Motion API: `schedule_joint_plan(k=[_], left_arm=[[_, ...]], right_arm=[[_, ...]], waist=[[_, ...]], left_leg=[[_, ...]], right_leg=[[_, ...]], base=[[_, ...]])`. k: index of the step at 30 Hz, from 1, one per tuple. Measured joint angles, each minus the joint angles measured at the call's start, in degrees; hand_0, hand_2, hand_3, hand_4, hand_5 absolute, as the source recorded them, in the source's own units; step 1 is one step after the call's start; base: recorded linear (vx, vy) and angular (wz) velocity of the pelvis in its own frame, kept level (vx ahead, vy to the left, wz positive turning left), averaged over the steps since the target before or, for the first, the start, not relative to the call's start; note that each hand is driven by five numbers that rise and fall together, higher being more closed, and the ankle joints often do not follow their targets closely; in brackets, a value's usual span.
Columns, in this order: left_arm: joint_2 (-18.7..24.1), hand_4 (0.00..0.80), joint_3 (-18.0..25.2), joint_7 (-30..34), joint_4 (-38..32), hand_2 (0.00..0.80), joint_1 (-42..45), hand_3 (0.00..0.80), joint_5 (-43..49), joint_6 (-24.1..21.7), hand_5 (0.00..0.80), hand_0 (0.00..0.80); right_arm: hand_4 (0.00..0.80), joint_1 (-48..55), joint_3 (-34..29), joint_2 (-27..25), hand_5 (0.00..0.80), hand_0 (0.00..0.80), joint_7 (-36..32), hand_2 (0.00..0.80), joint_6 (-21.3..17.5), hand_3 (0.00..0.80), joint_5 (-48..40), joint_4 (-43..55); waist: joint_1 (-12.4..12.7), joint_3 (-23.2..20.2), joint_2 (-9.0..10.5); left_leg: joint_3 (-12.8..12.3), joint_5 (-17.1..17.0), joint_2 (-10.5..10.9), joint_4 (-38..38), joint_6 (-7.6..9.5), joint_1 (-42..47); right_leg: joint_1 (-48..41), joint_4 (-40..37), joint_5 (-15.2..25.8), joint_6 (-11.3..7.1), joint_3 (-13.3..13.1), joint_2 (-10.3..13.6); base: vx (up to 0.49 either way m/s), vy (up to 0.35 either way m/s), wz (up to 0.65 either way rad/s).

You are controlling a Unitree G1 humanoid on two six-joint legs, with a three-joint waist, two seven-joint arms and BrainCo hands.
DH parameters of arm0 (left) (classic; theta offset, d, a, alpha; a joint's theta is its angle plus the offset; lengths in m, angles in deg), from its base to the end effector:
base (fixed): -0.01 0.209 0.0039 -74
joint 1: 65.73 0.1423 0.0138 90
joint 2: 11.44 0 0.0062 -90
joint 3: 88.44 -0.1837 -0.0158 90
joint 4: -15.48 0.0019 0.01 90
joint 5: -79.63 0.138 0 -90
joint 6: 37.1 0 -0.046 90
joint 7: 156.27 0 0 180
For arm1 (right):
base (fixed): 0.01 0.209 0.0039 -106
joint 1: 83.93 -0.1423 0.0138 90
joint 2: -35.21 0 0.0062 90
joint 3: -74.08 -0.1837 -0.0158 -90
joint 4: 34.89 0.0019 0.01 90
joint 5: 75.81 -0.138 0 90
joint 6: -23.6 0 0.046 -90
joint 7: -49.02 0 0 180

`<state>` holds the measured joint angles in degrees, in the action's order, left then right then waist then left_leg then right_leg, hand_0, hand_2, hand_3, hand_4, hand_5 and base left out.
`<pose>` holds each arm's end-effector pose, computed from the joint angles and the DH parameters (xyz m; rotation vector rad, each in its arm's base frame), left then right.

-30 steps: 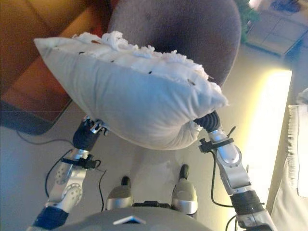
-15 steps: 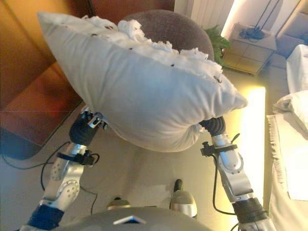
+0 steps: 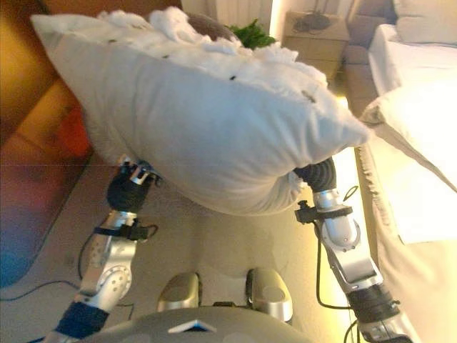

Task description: Pick up the cushion and take it to the sofa

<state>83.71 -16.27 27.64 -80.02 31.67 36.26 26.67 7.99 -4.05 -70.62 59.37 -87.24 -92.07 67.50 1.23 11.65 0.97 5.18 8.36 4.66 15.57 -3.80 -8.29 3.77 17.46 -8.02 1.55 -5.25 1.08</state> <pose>0.1687 0.1698 0.0484 -0.4592 -0.2644 -0.2209 0.1872 -0.1930 0.0965 -0.1506 -0.4536 0.1366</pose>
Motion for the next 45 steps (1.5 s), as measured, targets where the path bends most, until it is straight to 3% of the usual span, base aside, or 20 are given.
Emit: schedule_joint_plan(k=[2,5,6,8,10,14,18,19,22,23,25,28,30,32,34,36,39,41,44,45], left_arm=[[-0.03,0.800,0.02,-0.95,-0.01,0.800,-1.14,0.800,-0.02,-0.93,0.800,0.800],[0.02,0.800,0.89,-1.29,0.07,0.800,-2.61,0.800,-0.02,-2.36,0.800,0.800],[-0.01,0.800,0.87,-1.30,0.06,0.800,-3.13,0.800,-0.02,-2.76,0.800,0.800],[-0.39,0.800,0.98,-1.52,-0.01,0.800,-3.61,0.800,-0.03,-3.36,0.800,0.800],[0.74,0.800,1.23,-2.11,0.00,0.800,-4.26,0.800,-0.14,-3.28,0.800,0.800],[1.94,0.800,1.05,-2.12,0.04,0.800,-5.29,0.800,-0.14,-3.49,0.800,0.800],[1.60,0.800,1.03,-2.29,0.71,0.800,-7.77,0.800,-0.01,-3.53,0.800,0.800],[1.92,0.800,1.61,-2.29,0.73,0.800,-7.52,0.800,1.77,-3.45,0.800,0.800],[3.24,0.800,2.12,-2.26,0.70,0.800,-7.49,0.800,2.07,-2.65,0.800,0.800],[3.86,0.800,2.51,-1.88,0.69,0.800,-7.52,0.800,1.95,-2.55,0.800,0.800],[4.77,0.800,3.76,-0.65,0.66,0.800,-7.46,0.800,1.87,-2.52,0.800,0.800],[3.84,0.800,4.47,0.39,0.64,0.800,-7.52,0.800,1.80,-1.94,0.800,0.800],[2.18,0.800,4.05,0.56,0.82,0.800,-7.56,0.800,1.81,-1.71,0.800,0.800],[1.22,0.800,3.71,0.63,0.91,0.800,-7.53,0.800,1.83,-1.69,0.800,0.800],[1.32,0.800,3.38,1.00,1.84,0.800,-7.56,0.800,1.83,-1.70,0.800,0.800],[1.26,0.800,2.97,1.21,2.69,0.800,-6.97,0.800,1.81,-1.51,0.800,0.800],[1.30,0.800,2.36,1.05,2.70,0.800,-5.50,0.800,1.70,-1.59,0.800,0.800],[1.45,0.800,2.41,0.60,2.58,0.800,-4.03,0.800,1.21,-2.01,0.800,0.800],[1.28,0.800,2.86,-0.09,2.83,0.800,-3.49,0.800,1.09,-2.31,0.800,0.800],[1.10,0.800,2.83,-0.63,3.33,0.800,-3.43,0.800,1.00,-2.27,0.800,0.800]], right_arm=[[0.800,-2.17,-0.09,-0.33,0.800,0.800,0.03,0.800,0.37,0.800,0.10,-0.03],[0.800,-4.81,0.13,-0.19,0.800,0.800,-0.05,0.800,1.51,0.800,0.60,-0.05],[0.800,-5.18,0.07,-0.02,0.800,0.800,-0.06,0.800,1.53,0.800,0.60,0.09],[0.800,-5.39,0.02,-0.24,0.800,0.800,-0.22,0.800,1.69,0.800,0.58,1.15],[0.800,-5.47,-0.12,0.02,0.800,0.800,-1.30,0.800,2.57,0.800,0.51,1.30],[0.800,-4.96,-1.81,0.14,0.800,0.800,-3.70,0.800,2.35,0.800,0.27,1.30],[0.800,-4.83,-2.75,0.65,0.800,0.800,-4.71,0.800,2.15,0.800,-1.51,1.25],[0.800,-4.57,-2.56,1.90,0.800,0.800,-4.57,0.800,2.20,0.800,-1.36,1.35],[0.800,-3.03,-2.16,2.38,0.800,0.800,-3.83,0.800,2.19,0.800,-1.18,2.36],[0.800,-2.68,-2.06,3.13,0.800,0.800,-3.64,0.800,2.18,0.800,-0.58,2.67],[0.800,-2.60,-1.81,4.45,0.800,0.800,-3.60,0.800,2.19,0.800,0.32,2.76],[0.800,-1.00,-1.74,4.42,0.800,0.800,-3.64,0.800,2.05,0.800,0.59,2.85],[0.800,0.11,-1.71,3.69,0.800,0.800,-3.69,0.800,1.81,0.800,0.52,2.81],[0.800,0.80,-1.72,3.41,0.800,0.800,-3.67,0.800,1.76,0.800,0.38,2.55],[0.800,1.20,-1.70,2.91,0.800,0.800,-3.66,0.800,1.77,0.800,0.15,2.49],[0.800,1.25,-1.63,1.96,0.800,0.800,-3.68,0.800,1.95,0.800,-0.29,2.39],[0.800,0.78,-1.63,0.75,0.800,0.800,-4.73,0.800,2.58,0.800,-1.89,2.07],[0.800,-0.59,-1.05,-1.37,0.800,0.800,-6.74,0.800,3.47,0.800,-3.82,2.07],[0.800,-2.39,0.15,-1.50,0.800,0.800,-7.80,0.800,3.64,0.800,-4.69,1.96],[0.800,-2.70,0.35,-1.07,0.800,0.800,-7.79,0.800,3.60,0.800,-4.66,1.12]], waist=[[2.46,0.34,-0.61],[5.18,0.69,-2.27],[5.37,0.96,-2.32],[6.27,1.38,-3.09],[6.67,2.54,-3.05],[5.75,3.35,-0.32],[5.04,3.17,1.75],[5.10,2.36,2.86],[3.66,0.48,4.04],[3.27,-0.14,3.88],[4.01,-0.62,2.87],[1.51,-1.06,1.54],[-0.72,-1.18,-0.38],[-2.25,-1.03,-1.19],[-3.50,-1.11,-0.32],[-3.77,-1.13,-0.01],[-3.32,-1.53,0.50],[-3.19,-1.96,0.58],[-1.56,-2.18,2.92],[-1.08,-1.90,3.76]], left_leg=[[0.45,-2.60,1.73,-6.81,1.50,-1.71],[3.00,-4.84,-1.95,-10.04,-0.45,-1.74],[2.49,-6.23,-2.64,-8.67,-2.65,-1.66],[0.93,-6.02,-2.15,-5.52,-2.54,-3.25],[-3.61,-7.40,-2.55,-5.09,-0.62,-2.00],[-11.62,-6.45,-0.97,-2.80,2.14,-0.67],[-11.39,-4.77,2.63,1.38,5.52,-2.27],[-11.16,-4.48,3.88,1.29,6.16,-2.46],[-10.14,-4.89,4.04,-2.47,6.63,-1.17],[-7.99,-5.92,4.13,-4.31,7.36,-0.38],[-3.34,-10.39,3.86,-8.08,8.62,1.67],[0.33,-10.73,3.17,-12.14,8.46,3.74],[-0.48,-10.66,1.74,-13.08,8.40,3.78],[-0.80,-10.66,1.04,-13.86,8.37,4.30],[-1.94,-10.68,1.58,-14.40,8.34,5.25],[0.86,-11.15,2.45,-13.41,8.39,6.31],[5.52,-10.29,0.24,-14.69,5.45,9.16],[3.17,-9.32,-2.42,-13.55,3.23,10.05],[0.63,-8.20,-2.31,1.39,1.21,0.58],[-3.28,-8.29,-3.23,6.62,1.71,-1.80]], right_leg=[[-1.96,-4.52,1.75,0.27,-4.15,-1.61],[-4.05,-5.55,1.19,-0.12,-6.71,-4.02],[-4.54,-5.67,0.25,-0.60,-7.52,-4.01],[-5.19,-5.85,-1.07,-1.99,-9.11,-3.83],[-3.14,8.68,-6.69,-4.20,-5.31,-4.07],[-10.03,12.88,-10.74,-4.95,0.38,-1.89],[-14.81,15.71,-10.90,-6.19,2.63,0.26],[-13.25,20.88,-9.11,-8.31,2.92,1.24],[-8.64,26.23,-4.68,-8.67,2.62,1.09],[-6.69,26.51,-6.65,-8.25,4.30,0.80],[-3.67,22.46,-9.34,-7.93,7.51,0.33],[-1.25,6.55,-9.05,-5.61,9.11,-0.64],[-0.98,-6.65,-4.73,-4.37,8.20,-1.02],[-1.64,-16.41,2.67,-5.81,6.06,-0.40],[-3.27,-22.83,9.31,-8.87,2.16,2.92],[-5.07,-22.61,11.78,-9.34,1.10,4.50],[-8.93,-22.39,12.22,-5.03,3.94,2.81],[-10.67,-21.61,10.44,-3.02,5.13,0.88],[-9.24,-20.14,8.94,-0.74,8.04,0.85],[-9.72,-20.40,8.91,-0.10,11.11,1.28]], base=[[0.544,0.026,0.02],[0.591,0.102,-0.34],[0.632,0.189,-0.49],[0.639,0.238,-0.75],[0.676,0.290,-0.86],[0.699,0.281,-0.43],[0.722,0.184,-0.41],[0.583,0.165,-0.21],[0.513,0.139,0.03],[0.511,0.108,-0.09],[0.425,0.038,-0.30],[0.444,-0.069,0.23],[0.457,-0.149,0.58],[0.481,-0.210,0.40],[0.437,-0.252,0.46],[0.363,-0.253,0.46],[0.441,-0.253,0.52],[0.255,-0.215,0.46],[0.207,-0.187,0.32],[0.235,-0.033,0.23]])
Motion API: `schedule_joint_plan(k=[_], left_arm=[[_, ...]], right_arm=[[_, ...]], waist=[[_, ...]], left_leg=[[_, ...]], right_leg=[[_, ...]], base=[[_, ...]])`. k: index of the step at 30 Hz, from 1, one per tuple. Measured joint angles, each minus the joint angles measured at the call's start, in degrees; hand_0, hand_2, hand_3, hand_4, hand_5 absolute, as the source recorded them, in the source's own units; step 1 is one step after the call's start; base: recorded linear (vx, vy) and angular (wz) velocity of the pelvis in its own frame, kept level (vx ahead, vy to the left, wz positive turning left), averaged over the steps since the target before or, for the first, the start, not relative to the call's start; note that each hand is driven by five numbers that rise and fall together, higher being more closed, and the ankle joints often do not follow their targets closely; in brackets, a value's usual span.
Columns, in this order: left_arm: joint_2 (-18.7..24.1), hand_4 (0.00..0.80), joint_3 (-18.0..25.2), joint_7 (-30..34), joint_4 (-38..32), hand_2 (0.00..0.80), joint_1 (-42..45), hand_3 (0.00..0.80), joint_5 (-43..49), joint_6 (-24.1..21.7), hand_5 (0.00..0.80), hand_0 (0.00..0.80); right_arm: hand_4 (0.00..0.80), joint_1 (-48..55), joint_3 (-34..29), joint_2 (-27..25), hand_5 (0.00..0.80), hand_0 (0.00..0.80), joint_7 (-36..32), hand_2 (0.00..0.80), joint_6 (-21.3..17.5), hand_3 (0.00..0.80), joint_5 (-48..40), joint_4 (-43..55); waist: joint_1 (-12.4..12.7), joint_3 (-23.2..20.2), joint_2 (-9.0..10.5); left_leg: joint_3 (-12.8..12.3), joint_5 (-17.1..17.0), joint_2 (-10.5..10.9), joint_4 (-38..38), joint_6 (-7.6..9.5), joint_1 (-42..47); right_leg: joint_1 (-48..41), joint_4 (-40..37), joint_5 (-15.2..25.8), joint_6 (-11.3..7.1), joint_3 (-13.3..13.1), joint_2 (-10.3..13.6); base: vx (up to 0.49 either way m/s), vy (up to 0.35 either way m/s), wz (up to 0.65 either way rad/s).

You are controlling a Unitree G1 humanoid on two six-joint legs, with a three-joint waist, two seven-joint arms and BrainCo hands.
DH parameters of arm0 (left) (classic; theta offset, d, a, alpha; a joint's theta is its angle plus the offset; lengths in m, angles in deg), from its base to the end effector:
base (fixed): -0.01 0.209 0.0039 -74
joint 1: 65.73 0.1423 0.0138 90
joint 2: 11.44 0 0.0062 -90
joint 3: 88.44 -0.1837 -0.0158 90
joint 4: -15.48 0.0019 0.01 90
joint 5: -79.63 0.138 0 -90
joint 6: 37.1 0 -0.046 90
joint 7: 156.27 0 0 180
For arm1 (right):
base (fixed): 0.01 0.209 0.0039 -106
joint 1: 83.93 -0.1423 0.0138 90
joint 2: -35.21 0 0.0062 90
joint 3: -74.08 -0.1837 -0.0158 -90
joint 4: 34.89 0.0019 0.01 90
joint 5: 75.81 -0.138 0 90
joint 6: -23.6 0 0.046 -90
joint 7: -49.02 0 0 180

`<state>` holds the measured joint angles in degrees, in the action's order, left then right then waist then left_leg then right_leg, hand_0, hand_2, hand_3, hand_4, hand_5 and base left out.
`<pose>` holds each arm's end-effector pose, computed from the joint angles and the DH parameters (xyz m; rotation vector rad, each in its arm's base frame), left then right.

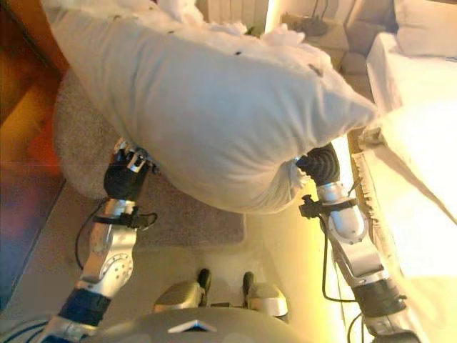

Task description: Pick up the cushion and take it to the sofa

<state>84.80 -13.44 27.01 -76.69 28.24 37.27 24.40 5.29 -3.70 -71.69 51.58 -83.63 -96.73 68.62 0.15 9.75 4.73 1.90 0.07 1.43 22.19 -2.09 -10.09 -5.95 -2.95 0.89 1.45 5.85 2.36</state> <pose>0.1821 0.1829 0.0541 -0.3964 -0.3310 -0.1726 0.1952 -0.1917 0.1060 -0.1284 -0.4270 0.2813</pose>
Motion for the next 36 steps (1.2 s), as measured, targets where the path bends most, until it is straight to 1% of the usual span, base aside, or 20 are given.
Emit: schedule_joint_plan(k=[1,3,5,6,8,9,10,11,13,15,18,20,21,23,24,27,30,32,34,36], left_arm=[[0.03,0.800,-0.01,-0.05,0.69,0.800,0.29,0.800,-0.16,0.14,0.800,0.800],[0.20,0.800,0.19,-0.04,1.04,0.800,1.40,0.800,-1.24,0.15,0.800,0.800],[0.11,0.800,0.25,-0.03,1.03,0.800,1.43,0.800,-1.26,0.22,0.800,0.800],[-0.13,0.800,0.20,-0.01,1.03,0.800,1.23,0.800,-1.25,0.62,0.800,0.800],[-1.93,0.800,0.10,-0.04,1.02,0.800,1.15,0.800,-1.25,1.63,0.800,0.800],[-2.87,0.800,-0.04,-0.05,1.03,0.800,1.20,0.800,-1.25,1.83,0.800,0.800],[-3.54,0.800,-0.06,-0.05,1.04,0.800,1.33,0.800,-1.26,1.91,0.800,0.800],[-3.49,0.800,0.11,-0.05,1.03,0.800,1.26,0.800,-1.30,1.99,0.800,0.800],[-2.45,0.800,0.57,-0.09,0.97,0.800,0.79,0.800,-1.72,2.00,0.800,0.800],[-1.61,0.800,0.56,-0.27,0.95,0.800,0.75,0.800,-2.19,2.10,0.800,0.800],[-0.75,0.800,0.51,-0.92,0.95,0.800,0.25,0.800,-2.24,2.48,0.800,0.800],[-0.84,0.800,0.32,-1.19,1.03,0.800,-0.47,0.800,-1.98,2.64,0.800,0.800],[-0.97,0.800,0.22,-1.36,1.50,0.800,-1.01,0.800,-1.25,2.89,0.800,0.800],[-0.47,0.800,0.50,-1.66,1.93,0.800,-1.29,0.800,-0.86,4.17,0.800,0.800],[0.15,0.800,0.68,-1.71,2.07,0.800,-1.38,0.800,-0.47,4.92,0.800,0.800],[1.43,0.800,1.90,-1.67,2.05,0.800,-2.01,0.800,1.09,7.46,0.800,0.800],[2.27,0.800,1.72,-1.71,2.13,0.800,-2.13,0.800,3.26,8.60,0.800,0.800],[2.56,0.800,0.79,-1.73,3.62,0.800,-2.59,0.800,3.33,10.09,0.800,0.800],[1.77,0.800,-0.93,-1.86,8.61,0.800,-3.86,0.800,3.59,10.99,0.800,0.800],[0.50,0.800,-3.72,-2.46,12.11,0.800,-3.82,0.800,4.79,11.86,0.800,0.800]], right_arm=[[0.800,-0.07,0.54,0.98,0.800,0.800,0.04,0.800,0.00,0.800,0.04,-1.26],[0.800,-0.02,2.02,1.83,0.800,0.800,0.18,0.800,-0.01,0.800,0.08,-2.42],[0.800,0.14,2.17,1.98,0.800,0.800,0.33,0.800,0.08,0.800,0.29,-2.48],[0.800,0.17,1.93,1.89,0.800,0.800,0.52,0.800,0.12,0.800,0.32,-2.64],[0.800,0.16,1.62,1.59,0.800,0.800,0.89,0.800,0.23,0.800,0.91,-2.72],[0.800,0.16,1.42,1.46,0.800,0.800,1.07,0.800,0.23,0.800,1.23,-2.79],[0.800,0.30,1.36,1.59,0.800,0.800,1.34,0.800,0.25,0.800,1.25,-2.96],[0.800,0.58,1.57,1.94,0.800,0.800,1.38,0.800,0.35,0.800,1.30,-3.07],[0.800,0.33,1.65,2.02,0.800,0.800,1.08,0.800,0.69,0.800,1.89,-3.06],[0.800,-0.18,1.62,2.11,0.800,0.800,0.64,0.800,1.42,0.800,2.23,-3.07],[0.800,-0.32,1.41,2.09,0.800,0.800,-0.27,0.800,1.97,0.800,2.11,-3.07],[0.800,-0.46,1.17,2.85,0.800,0.800,-0.03,0.800,1.96,0.800,1.21,-3.81],[0.800,-0.49,0.90,3.40,0.800,0.800,0.21,0.800,1.96,0.800,1.05,-4.28],[0.800,-0.19,0.90,5.24,0.800,0.800,0.67,0.800,1.97,0.800,1.07,-5.13],[0.800,0.28,1.07,6.28,0.800,0.800,0.96,0.800,1.96,0.800,1.29,-5.16],[0.800,0.92,1.07,8.04,0.800,0.800,1.87,0.800,1.95,0.800,2.36,-5.51],[0.800,0.24,1.74,8.90,0.800,0.800,2.55,0.800,1.15,0.800,2.46,-10.60],[0.800,-0.01,2.20,10.13,0.800,0.800,3.46,0.800,1.39,0.800,2.25,-15.55],[0.800,-0.24,3.09,10.92,0.800,0.800,4.28,0.800,1.70,0.800,2.25,-20.40],[0.800,-0.52,3.58,11.43,0.800,0.800,5.05,0.800,2.05,0.800,2.16,-26.01]], waist=[[0.83,0.13,0.45],[1.81,0.06,0.42],[1.91,0.29,-0.05],[1.67,0.37,-0.37],[2.10,0.87,-2.28],[2.40,1.07,-3.67],[2.39,1.26,-4.41],[2.46,1.17,-4.29],[2.81,1.24,-3.36],[4.05,1.33,-3.00],[4.41,1.77,-2.11],[4.13,2.18,-1.28],[3.94,2.45,-1.07],[3.71,2.46,-0.62],[3.61,2.61,-0.46],[3.63,2.11,0.30],[3.69,1.82,0.71],[3.66,1.47,1.21],[3.39,1.30,1.27],[3.68,-0.23,-0.09]], left_leg=[[-3.63,1.75,-1.86,2.09,0.33,-0.47],[-6.20,2.26,-4.47,-0.30,-0.56,0.72],[-6.28,2.09,-5.53,-7.39,-0.91,1.82],[-6.36,1.45,-5.56,-11.57,-1.75,2.80],[-6.44,0.96,-5.87,-18.44,-1.38,4.74],[-6.31,-0.92,-6.07,-20.10,-1.18,5.28],[-6.53,-4.96,-6.17,-20.69,-1.63,5.73],[-6.65,-6.64,-5.35,-21.07,-0.56,5.74],[-6.73,-7.82,-3.01,-22.85,0.75,6.42],[-6.98,-7.60,-1.24,-23.16,2.05,6.63],[-7.40,-6.83,0.06,-22.78,3.27,7.83],[-7.39,-6.35,-0.13,-22.74,3.48,8.72],[-7.47,-5.58,-0.65,-22.75,3.52,9.50],[-7.47,-4.96,-1.37,-22.87,4.05,10.85],[-7.42,-4.81,-1.39,-23.48,4.27,11.82],[-6.89,-4.82,-1.48,-23.84,4.28,12.26],[-6.40,-4.86,-1.51,-23.47,4.06,11.44],[-6.37,-5.15,-1.39,-23.61,2.57,11.82],[-6.73,-5.55,-2.06,-24.12,0.88,13.54],[-7.45,-5.99,-4.39,-25.65,-0.70,14.83]], right_leg=[[-1.11,-0.66,-0.14,0.44,3.58,0.10],[-2.90,-2.09,-0.33,0.67,10.24,0.24],[-3.20,-2.11,-0.72,0.11,14.12,0.77],[-3.41,-2.07,-0.98,-0.33,15.52,0.95],[-4.88,-2.03,-1.65,-1.65,17.63,0.61],[-5.72,-2.04,-2.07,-2.46,17.70,0.15],[-6.71,-1.99,-2.57,-3.50,17.43,0.08],[-6.92,-1.43,-3.25,-4.45,16.22,0.64],[-6.29,0.11,-4.74,-6.10,12.80,2.94],[-5.51,1.74,-5.68,-7.45,10.52,4.93],[-5.62,4.35,-6.54,-8.52,9.85,6.37],[-3.50,10.86,-7.96,-9.29,9.27,6.94],[-1.23,16.48,-8.58,-10.03,8.16,7.28],[3.67,28.03,-8.50,-9.98,6.32,7.98],[5.32,30.86,-9.17,-9.74,5.69,8.71],[5.15,21.07,-9.23,-9.04,5.74,8.49],[4.23,9.35,-5.09,-8.79,5.89,10.01],[2.42,4.36,-2.66,-8.93,5.80,10.85],[0.36,2.53,2.08,-9.85,5.78,10.36],[-1.26,0.48,2.01,-8.73,6.12,7.98]], base=[[0.225,0.011,0.22],[0.227,0.051,0.25],[0.247,0.069,0.61],[0.216,0.057,0.83],[0.248,0.088,0.75],[0.228,0.117,0.62],[0.213,0.147,0.64],[0.215,0.158,0.66],[0.241,0.220,0.56],[0.236,0.217,0.17],[0.194,0.131,0.00],[0.181,0.135,-0.06],[0.192,0.118,-0.09],[0.206,0.070,-0.11],[0.194,0.020,-0.07],[0.140,-0.030,0.10],[0.166,-0.099,0.24],[0.194,-0.094,0.35],[0.239,-0.086,0.37],[0.223,-0.062,0.08]])
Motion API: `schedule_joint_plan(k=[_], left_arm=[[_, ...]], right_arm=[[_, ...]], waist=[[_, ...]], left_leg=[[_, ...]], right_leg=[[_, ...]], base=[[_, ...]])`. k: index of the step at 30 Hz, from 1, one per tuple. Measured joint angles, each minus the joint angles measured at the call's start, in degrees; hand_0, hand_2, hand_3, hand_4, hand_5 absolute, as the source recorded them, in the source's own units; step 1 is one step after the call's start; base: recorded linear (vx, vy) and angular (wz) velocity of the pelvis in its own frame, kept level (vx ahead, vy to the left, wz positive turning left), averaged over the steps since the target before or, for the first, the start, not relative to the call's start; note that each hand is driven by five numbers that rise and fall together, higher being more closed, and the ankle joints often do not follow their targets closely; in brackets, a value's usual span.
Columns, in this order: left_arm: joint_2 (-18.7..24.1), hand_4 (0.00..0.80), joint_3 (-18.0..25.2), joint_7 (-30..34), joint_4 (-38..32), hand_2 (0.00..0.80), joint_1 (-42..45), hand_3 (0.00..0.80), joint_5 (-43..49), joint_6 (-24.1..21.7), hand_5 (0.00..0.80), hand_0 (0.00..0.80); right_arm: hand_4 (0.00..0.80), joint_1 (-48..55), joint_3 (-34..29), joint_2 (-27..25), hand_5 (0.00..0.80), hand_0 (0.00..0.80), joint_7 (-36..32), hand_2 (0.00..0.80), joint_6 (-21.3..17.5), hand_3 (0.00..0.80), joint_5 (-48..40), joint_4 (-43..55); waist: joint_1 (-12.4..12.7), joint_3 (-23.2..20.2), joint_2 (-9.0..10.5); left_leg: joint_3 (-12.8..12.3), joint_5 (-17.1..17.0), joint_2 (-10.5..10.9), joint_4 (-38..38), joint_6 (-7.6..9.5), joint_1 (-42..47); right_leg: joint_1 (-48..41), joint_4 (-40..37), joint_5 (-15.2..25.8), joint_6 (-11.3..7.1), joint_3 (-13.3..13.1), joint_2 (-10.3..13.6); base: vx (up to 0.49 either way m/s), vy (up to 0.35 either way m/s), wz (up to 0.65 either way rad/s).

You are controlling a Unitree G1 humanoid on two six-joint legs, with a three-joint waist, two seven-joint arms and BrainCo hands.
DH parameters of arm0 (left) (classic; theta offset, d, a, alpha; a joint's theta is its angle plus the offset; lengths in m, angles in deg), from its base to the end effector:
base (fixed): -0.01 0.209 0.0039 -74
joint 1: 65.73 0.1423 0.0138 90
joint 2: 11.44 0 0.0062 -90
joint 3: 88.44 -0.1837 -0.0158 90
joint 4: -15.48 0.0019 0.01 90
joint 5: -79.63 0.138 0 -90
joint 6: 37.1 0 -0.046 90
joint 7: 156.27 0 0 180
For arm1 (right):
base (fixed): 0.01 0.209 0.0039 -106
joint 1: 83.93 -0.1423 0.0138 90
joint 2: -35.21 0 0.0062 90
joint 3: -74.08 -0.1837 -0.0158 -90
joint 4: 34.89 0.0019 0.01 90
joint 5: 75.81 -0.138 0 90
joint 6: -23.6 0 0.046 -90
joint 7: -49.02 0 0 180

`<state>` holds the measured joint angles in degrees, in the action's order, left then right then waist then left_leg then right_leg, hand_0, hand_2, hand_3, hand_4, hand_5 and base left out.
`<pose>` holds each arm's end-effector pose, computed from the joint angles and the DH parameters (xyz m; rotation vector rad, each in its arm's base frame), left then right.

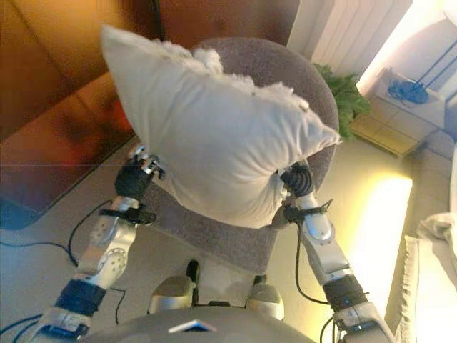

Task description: Pick up the cushion and take it to the sofa

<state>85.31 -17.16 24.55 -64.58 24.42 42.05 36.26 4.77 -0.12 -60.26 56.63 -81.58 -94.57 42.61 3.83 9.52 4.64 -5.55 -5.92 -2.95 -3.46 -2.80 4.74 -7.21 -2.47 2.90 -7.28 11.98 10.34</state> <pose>0.1914 0.1803 0.0183 -0.2529 0.0255 -0.1735 0.1977 -0.1823 0.0177 -0.0546 0.0085 0.0643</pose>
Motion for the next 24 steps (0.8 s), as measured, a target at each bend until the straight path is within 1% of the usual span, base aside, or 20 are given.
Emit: schedule_joint_plan(k=[2,3,4,6,7,8,10,14,17,19,20,23,24], left_arm=[[-1.36,0.800,-1.08,-0.41,1.53,0.800,-0.01,0.800,0.85,0.03,0.800,0.800],[-1.57,0.800,-1.25,-0.92,1.88,0.800,-0.06,0.800,0.86,0.07,0.800,0.800],[-1.92,0.800,-1.31,-1.30,2.31,0.800,-0.07,0.800,0.87,0.06,0.800,0.800],[-2.86,0.800,-1.31,-1.80,4.82,0.800,-1.47,0.800,1.35,0.07,0.800,0.800],[-3.57,0.800,-1.30,-2.38,6.01,0.800,-2.56,0.800,2.15,0.23,0.800,0.800],[-3.83,0.800,-1.28,-2.90,7.07,0.800,-3.71,0.800,3.07,0.31,0.800,0.800],[-4.37,0.800,-1.32,-3.78,8.58,0.800,-6.23,0.800,3.15,1.20,0.800,0.800],[-4.71,0.800,-0.98,-4.76,10.16,0.800,-7.85,0.800,3.98,1.36,0.800,0.800],[-4.71,0.800,-0.92,-5.69,14.78,0.800,-10.71,0.800,5.40,1.35,0.800,0.800],[-4.76,0.800,-1.35,-6.93,19.53,0.800,-14.92,0.800,5.43,1.32,0.800,0.800],[-4.79,0.800,-1.68,-7.60,20.98,0.800,-17.14,0.800,5.43,1.33,0.800,0.800],[-4.73,0.800,-2.73,-8.59,24.08,0.800,-22.86,0.800,5.39,1.02,0.800,0.800],[-4.73,0.800,-2.82,-8.71,25.82,0.800,-24.93,0.800,5.35,0.76,0.800,0.800]], right_arm=[[0.800,-0.65,-0.08,-0.03,0.800,0.800,0.41,0.800,0.48,0.800,0.00,-2.71],[0.800,-0.94,-0.09,-0.22,0.800,0.800,0.40,0.800,0.70,0.800,0.01,-3.10],[0.800,-0.97,-0.06,-0.36,0.800,0.800,0.38,0.800,0.75,0.800,0.02,-3.11],[0.800,-1.66,-0.02,-0.57,0.800,0.800,0.26,0.800,0.85,0.800,0.01,-3.96],[0.800,-2.90,0.13,-0.53,0.800,0.800,0.24,0.800,0.92,0.800,-0.02,-5.20],[0.800,-4.66,0.31,-0.28,0.800,0.800,0.27,0.800,1.11,0.800,-0.15,-6.84],[0.800,-7.62,0.35,0.13,0.800,0.800,0.40,0.800,1.92,0.800,-1.13,-9.53],[0.800,-10.01,0.67,1.64,0.800,0.800,0.82,0.800,2.02,0.800,-1.28,-13.52],[0.800,-12.75,2.37,3.35,0.800,0.800,1.93,0.800,2.72,0.800,-2.97,-18.02],[0.800,-17.69,3.98,4.21,0.800,0.800,2.94,0.800,3.26,0.800,-4.59,-23.29],[0.800,-20.57,4.35,4.46,0.800,0.800,3.32,0.800,3.68,0.800,-5.34,-25.67],[0.800,-27.90,4.78,4.38,0.800,0.800,3.97,0.800,4.38,0.800,-7.40,-30.98],[0.800,-29.86,5.03,4.10,0.800,0.800,3.90,0.800,4.38,0.800,-7.79,-32.22]], waist=[[-0.31,-0.67,-0.65],[-0.61,-0.78,-0.78],[-1.48,-0.87,-0.89],[-2.12,-1.41,-1.04],[-2.32,-1.54,-0.97],[-3.03,-1.71,-0.73],[-3.31,-1.95,-0.35],[-3.06,-3.71,0.57],[-2.90,-3.99,1.03],[-2.93,-4.27,1.11],[-2.95,-4.32,1.10],[-3.01,-4.14,0.98],[-2.96,-3.77,0.79]], left_leg=[[-0.61,-0.56,-1.42,-1.63,-1.02,1.16],[-0.87,-0.42,-1.71,-1.62,-1.49,1.37],[-0.87,-0.37,-2.08,-1.62,-1.83,1.65],[-2.18,0.02,-2.84,-1.63,-2.45,2.55],[-2.16,0.28,-3.07,-1.63,-2.78,3.00],[-2.11,0.39,-3.25,-1.76,-2.91,3.22],[-2.14,0.51,-3.44,-1.89,-2.99,3.76],[-1.95,0.57,-3.69,-1.92,-3.10,3.72],[-1.74,0.50,-3.79,-1.92,-2.83,3.13],[-1.46,-0.19,-3.90,-1.91,-3.03,0.06],[-1.26,-0.85,-3.97,-1.71,-2.90,-1.84],[-0.55,-3.01,-3.64,-1.55,-2.18,-7.99],[-0.51,-3.57,-3.63,-1.54,-2.27,-9.50]], right_leg=[[-1.11,-2.22,1.19,0.64,-0.33,-1.86],[-1.49,-2.65,1.72,1.17,-0.45,-2.45],[-1.76,-2.65,1.79,1.38,-0.38,-2.85],[-1.79,-2.66,1.80,1.49,-0.36,-3.32],[-1.87,-2.66,1.87,1.58,-0.28,-3.48],[-2.01,-2.66,1.89,1.62,-0.18,-3.59],[-2.51,-2.66,1.87,1.63,-0.24,-3.71],[-2.65,-2.64,1.74,1.79,-0.34,-3.77],[-2.18,-2.61,1.78,1.87,-0.37,-3.87],[0.95,-2.71,1.50,1.94,-0.37,-3.89],[2.77,-2.83,1.93,1.66,-0.38,-4.01],[8.57,-2.63,4.67,2.44,-0.40,-3.91],[10.03,-2.64,5.24,2.56,-0.40,-3.93]], base=[[0.201,-0.067,-0.23],[0.167,-0.080,-0.22],[0.167,-0.102,-0.18],[0.130,-0.100,-0.31],[0.119,-0.085,-0.34],[0.130,-0.085,-0.17],[0.158,-0.104,-0.02],[0.084,-0.139,0.04],[-0.087,-0.103,0.04],[-0.152,-0.049,0.01],[-0.220,-0.028,0.02],[-0.286,0.003,0.08],[-0.236,0.052,0.07]])
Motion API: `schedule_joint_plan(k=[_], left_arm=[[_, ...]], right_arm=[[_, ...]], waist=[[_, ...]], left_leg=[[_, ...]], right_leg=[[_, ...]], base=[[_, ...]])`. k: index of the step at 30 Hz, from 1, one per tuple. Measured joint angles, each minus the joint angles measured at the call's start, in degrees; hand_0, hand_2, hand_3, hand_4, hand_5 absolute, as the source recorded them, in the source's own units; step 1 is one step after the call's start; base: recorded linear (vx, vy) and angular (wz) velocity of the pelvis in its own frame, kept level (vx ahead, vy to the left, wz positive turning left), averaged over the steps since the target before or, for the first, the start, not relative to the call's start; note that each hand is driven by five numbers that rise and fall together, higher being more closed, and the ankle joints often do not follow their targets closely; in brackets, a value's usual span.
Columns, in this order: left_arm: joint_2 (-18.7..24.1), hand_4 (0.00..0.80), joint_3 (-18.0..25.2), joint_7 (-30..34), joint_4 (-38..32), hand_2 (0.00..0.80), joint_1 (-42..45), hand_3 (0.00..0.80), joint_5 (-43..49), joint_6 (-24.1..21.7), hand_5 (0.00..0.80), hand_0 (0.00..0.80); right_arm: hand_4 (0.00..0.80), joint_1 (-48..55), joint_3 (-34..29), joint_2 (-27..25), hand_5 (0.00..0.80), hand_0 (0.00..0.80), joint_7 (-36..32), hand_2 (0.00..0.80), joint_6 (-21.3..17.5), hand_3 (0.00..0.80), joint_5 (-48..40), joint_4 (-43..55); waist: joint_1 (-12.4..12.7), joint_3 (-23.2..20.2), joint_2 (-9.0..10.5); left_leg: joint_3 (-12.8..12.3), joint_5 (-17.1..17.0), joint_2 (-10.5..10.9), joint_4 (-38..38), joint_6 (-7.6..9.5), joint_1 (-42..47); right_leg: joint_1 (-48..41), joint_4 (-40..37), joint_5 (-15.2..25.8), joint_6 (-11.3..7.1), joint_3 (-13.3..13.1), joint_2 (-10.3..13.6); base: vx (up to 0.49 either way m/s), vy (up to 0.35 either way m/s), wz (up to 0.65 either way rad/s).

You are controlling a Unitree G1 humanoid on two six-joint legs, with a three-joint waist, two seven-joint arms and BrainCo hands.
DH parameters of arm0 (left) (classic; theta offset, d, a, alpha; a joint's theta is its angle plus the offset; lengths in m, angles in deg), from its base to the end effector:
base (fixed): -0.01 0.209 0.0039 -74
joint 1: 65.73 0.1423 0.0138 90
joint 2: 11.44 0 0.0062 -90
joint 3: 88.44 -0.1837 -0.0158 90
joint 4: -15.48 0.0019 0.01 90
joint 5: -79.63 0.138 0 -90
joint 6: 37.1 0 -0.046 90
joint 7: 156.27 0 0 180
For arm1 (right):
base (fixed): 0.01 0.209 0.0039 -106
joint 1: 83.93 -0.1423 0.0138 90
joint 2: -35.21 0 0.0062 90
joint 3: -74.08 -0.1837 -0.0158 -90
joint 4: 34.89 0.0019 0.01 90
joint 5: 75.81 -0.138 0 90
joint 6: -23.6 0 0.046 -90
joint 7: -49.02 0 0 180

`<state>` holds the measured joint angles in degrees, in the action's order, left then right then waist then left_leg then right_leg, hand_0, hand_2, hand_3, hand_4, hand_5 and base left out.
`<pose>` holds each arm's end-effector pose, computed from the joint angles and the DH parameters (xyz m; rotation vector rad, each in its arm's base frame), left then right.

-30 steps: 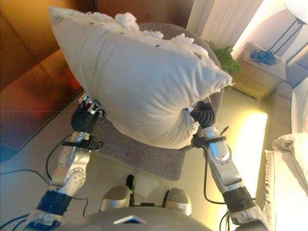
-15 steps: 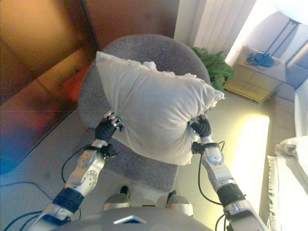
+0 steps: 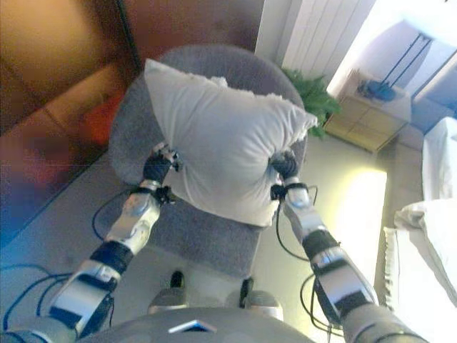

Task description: Pick up the cushion and take it to the sofa

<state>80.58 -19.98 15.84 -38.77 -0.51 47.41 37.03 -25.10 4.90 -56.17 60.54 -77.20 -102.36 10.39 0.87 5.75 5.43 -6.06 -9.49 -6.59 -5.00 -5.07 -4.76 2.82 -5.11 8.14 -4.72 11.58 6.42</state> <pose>0.2732 0.1606 0.0350 -0.0846 0.0337 -0.0520 0.2914 -0.1639 0.0370 -0.0575 0.1269 -0.0291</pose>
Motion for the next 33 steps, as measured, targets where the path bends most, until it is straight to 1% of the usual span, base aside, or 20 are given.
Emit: schedule_joint_plan(k=[1,3,5,6,8,10,13,15,19,23,26,28,30,31,32,33], left_arm=[[0.01,0.800,0.03,-0.12,2.24,0.800,-2.26,0.800,-0.04,-0.73,0.800,0.800],[0.01,0.800,0.11,-1.58,4.28,0.800,-5.45,0.800,-0.06,-1.78,0.800,0.800],[-0.66,0.800,0.23,-5.42,5.90,0.800,-7.72,0.800,0.28,-3.90,0.800,0.800],[-1.33,0.800,0.40,-8.22,6.36,0.800,-8.84,0.800,1.29,-4.37,0.800,0.800],[-1.97,0.800,0.78,-11.82,6.63,0.800,-10.00,0.800,2.38,-5.42,0.800,0.800],[-2.39,0.800,0.69,-13.47,6.78,0.800,-10.73,0.800,3.49,-5.68,0.800,0.800],[-2.70,0.800,0.24,-15.37,8.54,0.800,-12.78,0.800,4.54,-5.83,0.800,0.800],[-2.73,0.800,0.23,-16.88,9.97,0.800,-14.91,0.800,4.51,-5.83,0.800,0.800],[-3.37,0.800,0.22,-18.58,13.45,0.800,-20.13,0.800,4.47,-5.83,0.800,0.800],[-3.46,0.800,0.20,-20.13,13.95,0.800,-22.92,0.800,4.45,-5.83,0.800,0.800],[-3.91,0.800,-0.36,-21.48,14.23,0.800,-23.88,0.800,4.44,-5.79,0.800,0.800],[-4.19,0.800,-2.03,-22.81,14.96,0.800,-25.41,0.800,4.46,-5.61,0.800,0.800],[-4.55,0.800,-3.29,-23.55,15.23,0.800,-27.27,0.800,4.46,-3.70,0.800,0.800],[-4.57,0.524,-4.08,-23.56,15.55,0.524,-28.60,0.524,4.42,-2.36,0.524,0.524],[-4.50,0.000,-4.38,-23.55,16.14,0.000,-29.88,0.000,4.35,-1.48,0.000,0.000],[-4.38,0.000,-4.42,-23.49,16.86,0.000,-31.23,0.000,4.34,-0.79,0.000,0.000]], right_arm=[[0.800,-2.33,0.29,-0.24,0.800,0.800,-0.23,0.800,0.00,0.800,-0.17,-1.31],[0.800,-5.78,0.37,-0.81,0.800,0.800,-0.90,0.800,-0.06,0.800,-0.79,-2.07],[0.800,-9.72,0.57,-0.70,0.800,0.800,-1.98,0.800,-0.61,0.800,-1.35,-5.33],[0.800,-11.37,0.88,-0.80,0.800,0.800,-2.55,0.800,-0.62,0.800,-1.79,-6.38],[0.800,-13.90,2.15,-0.92,0.800,0.800,-2.90,0.800,-0.84,0.800,-2.24,-7.36],[0.800,-14.91,2.34,-1.39,0.800,0.800,-3.01,0.800,-1.23,0.800,-2.32,-7.51],[0.800,-16.54,2.34,-2.11,0.800,0.800,-3.42,0.800,-1.31,0.800,-2.53,-8.28],[0.800,-18.95,2.40,-2.07,0.800,0.800,-4.25,0.800,-1.30,0.800,-4.07,-10.90],[0.800,-23.92,2.33,-1.74,0.800,0.800,-5.77,0.800,-1.29,0.800,-6.53,-15.92],[0.800,-26.94,2.31,-2.17,0.800,0.800,-6.19,0.800,-1.05,0.800,-7.89,-17.80],[0.800,-28.29,2.16,-2.44,0.800,0.800,-7.78,0.800,0.48,0.800,-10.22,-19.89],[0.800,-28.91,2.09,-2.96,0.800,0.800,-8.27,0.800,1.46,0.800,-11.07,-21.22],[0.800,-29.79,2.10,-3.93,0.800,0.800,-8.32,0.800,2.86,0.800,-11.17,-22.15],[0.800,-30.60,2.14,-4.44,0.800,0.800,-8.30,0.800,3.37,0.800,-11.16,-22.71],[0.800,-31.31,2.16,-4.89,0.800,0.800,-8.12,0.800,3.76,0.800,-11.16,-23.21],[0.298,-31.88,2.23,-5.43,0.298,0.298,-7.94,0.298,4.09,0.298,-11.16,-23.27]], waist=[[-0.05,0.73,-0.27],[-0.04,3.16,-1.00],[-0.04,5.00,-1.85],[0.02,6.07,-2.25],[-0.02,8.29,-2.82],[0.00,10.12,-3.47],[-0.01,13.12,-4.40],[0.08,15.13,-5.14],[0.18,16.98,-7.02],[0.14,18.89,-8.61],[0.07,19.21,-9.04],[0.09,19.41,-9.22],[-0.01,19.84,-9.94],[-0.08,20.28,-10.45],[-0.11,20.48,-10.78],[-0.12,20.83,-11.00]], left_leg=[[0.02,-0.46,0.03,-0.01,0.01,-1.31],[0.14,-0.93,0.13,-0.02,0.12,-2.70],[0.24,-1.29,0.17,-0.03,0.20,-4.61],[0.41,-1.51,0.17,-0.03,0.28,-5.62],[0.81,-2.08,0.17,-0.01,0.19,-7.04],[1.41,-2.20,0.28,0.00,0.27,-8.26],[1.57,-2.30,0.63,0.03,0.37,-8.98],[1.56,-2.30,0.78,0.03,0.40,-9.17],[1.68,-2.41,1.16,0.03,0.59,-10.95],[1.71,-2.45,1.62,0.04,0.63,-11.45],[1.75,-2.53,1.79,0.04,0.73,-12.45],[1.81,-2.74,1.94,0.05,0.96,-13.34],[1.85,-2.94,2.29,0.06,1.24,-14.08],[1.85,-3.06,2.48,0.06,1.40,-14.39],[1.83,-3.14,2.56,0.06,1.51,-14.81],[1.76,-3.21,2.69,0.06,1.60,-15.06]], right_leg=[[1.25,0.00,0.34,0.05,0.02,0.04],[2.57,-0.03,0.86,0.10,0.03,0.12],[4.46,-0.05,1.31,0.18,0.07,0.17],[5.35,-0.04,1.52,0.19,0.16,0.13],[6.51,-0.05,1.73,0.33,0.54,0.06],[7.36,-0.04,1.94,0.61,0.99,0.08],[7.83,-0.01,1.99,0.55,1.14,0.33],[7.96,-0.02,2.02,0.50,1.18,0.58],[9.52,0.01,2.07,0.34,1.44,0.90],[9.99,0.03,2.06,0.23,1.52,1.09],[11.00,0.05,2.01,0.15,1.53,1.19],[11.86,0.07,2.07,0.06,1.52,1.33],[12.54,0.08,2.23,-0.18,1.52,1.71],[12.82,0.09,2.34,-0.35,1.50,1.84],[13.21,0.10,2.46,-0.52,1.46,1.98],[13.47,0.10,2.58,-0.66,1.38,2.11]], base=[[-0.183,0.061,0.03],[-0.185,0.048,0.02],[-0.148,0.023,0.02],[-0.136,0.043,0.06],[-0.096,0.060,0.10],[-0.067,0.079,0.14],[-0.085,0.098,0.09],[-0.060,0.074,0.04],[-0.069,0.089,0.05],[-0.026,0.095,0.02],[-0.033,0.066,0.00],[-0.034,0.068,0.04],[-0.023,0.069,0.04],[-0.006,0.067,0.03],[0.009,0.068,0.02],[0.014,0.050,0.02]])
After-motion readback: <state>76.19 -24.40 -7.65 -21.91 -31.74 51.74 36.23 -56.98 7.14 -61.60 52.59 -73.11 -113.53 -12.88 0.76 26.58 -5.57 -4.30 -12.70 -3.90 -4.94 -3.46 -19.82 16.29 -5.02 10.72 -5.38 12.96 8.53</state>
